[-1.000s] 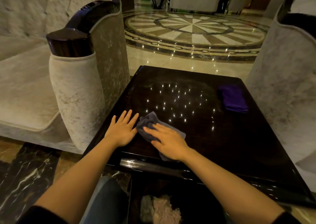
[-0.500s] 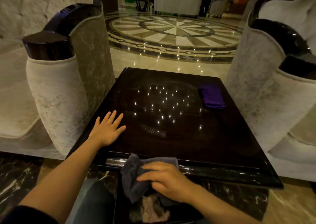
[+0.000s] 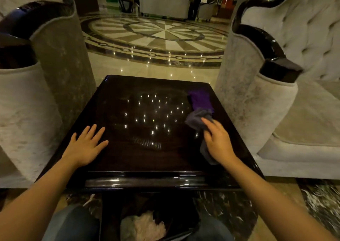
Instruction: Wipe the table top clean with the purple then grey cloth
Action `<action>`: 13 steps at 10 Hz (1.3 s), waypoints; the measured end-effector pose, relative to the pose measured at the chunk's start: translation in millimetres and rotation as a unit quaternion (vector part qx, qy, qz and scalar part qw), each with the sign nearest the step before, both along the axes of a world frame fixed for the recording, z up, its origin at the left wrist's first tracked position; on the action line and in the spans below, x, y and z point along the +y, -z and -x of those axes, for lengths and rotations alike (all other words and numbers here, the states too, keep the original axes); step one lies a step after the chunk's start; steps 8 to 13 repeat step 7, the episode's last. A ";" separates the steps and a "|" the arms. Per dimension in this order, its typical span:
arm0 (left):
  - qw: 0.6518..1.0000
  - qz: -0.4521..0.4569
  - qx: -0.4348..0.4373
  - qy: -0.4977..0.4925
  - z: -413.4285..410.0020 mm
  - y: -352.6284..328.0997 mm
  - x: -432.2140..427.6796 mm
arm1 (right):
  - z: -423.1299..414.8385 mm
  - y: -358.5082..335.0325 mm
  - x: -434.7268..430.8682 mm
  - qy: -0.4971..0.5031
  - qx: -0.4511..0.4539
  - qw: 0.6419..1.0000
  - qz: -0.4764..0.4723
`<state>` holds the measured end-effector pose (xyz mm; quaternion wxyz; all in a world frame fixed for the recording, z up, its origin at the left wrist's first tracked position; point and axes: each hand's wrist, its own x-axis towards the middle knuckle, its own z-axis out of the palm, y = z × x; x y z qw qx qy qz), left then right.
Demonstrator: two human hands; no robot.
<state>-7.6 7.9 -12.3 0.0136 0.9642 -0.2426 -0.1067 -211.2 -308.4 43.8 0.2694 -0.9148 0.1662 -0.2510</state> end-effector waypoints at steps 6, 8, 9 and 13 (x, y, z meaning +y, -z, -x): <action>0.999 0.028 0.023 -0.024 1.0 -2.8 0.1 | -38.6 7.4 -56.8 0.076 0.426 0.899 0.070; 0.998 0.047 0.017 -0.025 -2.5 0.2 -3.8 | -50.9 -1.1 -50.3 0.122 0.375 0.916 0.078; 0.998 0.047 0.017 -0.025 -2.5 0.2 -3.8 | -50.9 -1.1 -50.3 0.122 0.375 0.916 0.078; 0.998 0.047 0.017 -0.025 -2.5 0.2 -3.8 | -50.9 -1.1 -50.3 0.122 0.375 0.916 0.078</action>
